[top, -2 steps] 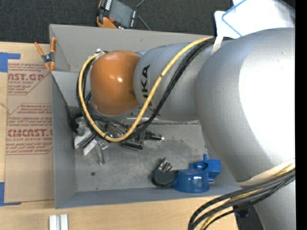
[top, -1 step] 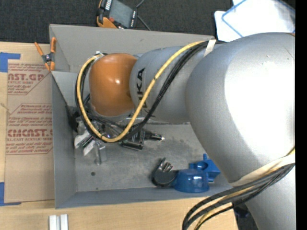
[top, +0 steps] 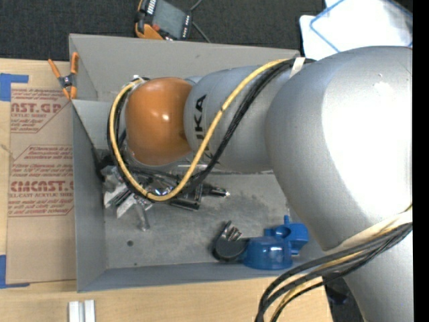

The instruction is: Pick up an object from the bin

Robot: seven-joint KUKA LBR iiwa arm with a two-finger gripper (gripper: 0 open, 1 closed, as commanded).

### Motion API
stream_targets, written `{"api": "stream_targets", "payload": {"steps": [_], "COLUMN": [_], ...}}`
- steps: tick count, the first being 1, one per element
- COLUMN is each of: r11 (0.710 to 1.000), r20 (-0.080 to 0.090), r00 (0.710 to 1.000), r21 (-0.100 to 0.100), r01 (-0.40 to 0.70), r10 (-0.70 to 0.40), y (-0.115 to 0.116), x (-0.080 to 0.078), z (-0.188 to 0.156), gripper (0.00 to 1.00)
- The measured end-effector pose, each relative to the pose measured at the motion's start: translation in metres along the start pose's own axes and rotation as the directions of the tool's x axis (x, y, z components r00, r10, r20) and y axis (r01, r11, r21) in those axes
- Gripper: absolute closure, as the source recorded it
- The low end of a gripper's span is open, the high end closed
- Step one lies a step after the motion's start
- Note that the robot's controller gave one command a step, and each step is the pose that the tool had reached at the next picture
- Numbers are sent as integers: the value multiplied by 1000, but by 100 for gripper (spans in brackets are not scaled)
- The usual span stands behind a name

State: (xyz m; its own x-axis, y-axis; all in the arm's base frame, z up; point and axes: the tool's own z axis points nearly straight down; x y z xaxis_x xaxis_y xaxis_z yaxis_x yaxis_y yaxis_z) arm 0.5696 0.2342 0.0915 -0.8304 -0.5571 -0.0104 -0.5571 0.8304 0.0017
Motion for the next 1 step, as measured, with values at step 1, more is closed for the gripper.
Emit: {"api": "stream_targets", "payload": {"steps": [1], "r11": [997], "r20": [-7], "r00": [997], "r21": [-3], "r01": [78], "r10": [-78], "y": [-3], "x": [8], "z": [-10], "gripper": [0]}}
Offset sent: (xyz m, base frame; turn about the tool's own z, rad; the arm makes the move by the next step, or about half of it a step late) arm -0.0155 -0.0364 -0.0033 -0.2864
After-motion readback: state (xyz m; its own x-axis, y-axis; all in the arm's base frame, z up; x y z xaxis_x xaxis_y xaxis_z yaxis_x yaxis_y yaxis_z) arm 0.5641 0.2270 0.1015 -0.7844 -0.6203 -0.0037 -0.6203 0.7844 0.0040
